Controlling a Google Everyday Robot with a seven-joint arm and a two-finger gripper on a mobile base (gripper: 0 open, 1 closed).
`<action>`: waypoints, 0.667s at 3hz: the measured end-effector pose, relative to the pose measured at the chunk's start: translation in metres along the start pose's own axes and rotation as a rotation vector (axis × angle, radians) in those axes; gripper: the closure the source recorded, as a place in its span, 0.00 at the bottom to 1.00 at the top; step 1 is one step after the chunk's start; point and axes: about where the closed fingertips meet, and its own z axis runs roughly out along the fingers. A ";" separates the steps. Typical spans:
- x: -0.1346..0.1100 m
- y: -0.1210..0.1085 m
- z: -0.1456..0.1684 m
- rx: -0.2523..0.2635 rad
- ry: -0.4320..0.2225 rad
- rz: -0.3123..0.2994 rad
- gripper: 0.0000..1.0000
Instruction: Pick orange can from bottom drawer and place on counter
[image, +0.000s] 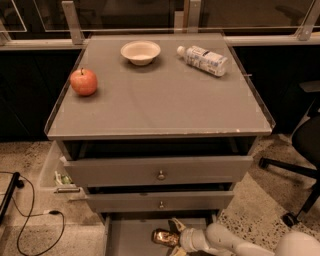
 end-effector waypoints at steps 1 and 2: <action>0.000 0.000 0.000 0.000 0.000 0.000 0.18; 0.000 0.000 0.000 0.000 0.000 0.000 0.42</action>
Offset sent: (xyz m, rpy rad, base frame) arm 0.0000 0.0001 0.0000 0.0002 0.0001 0.0001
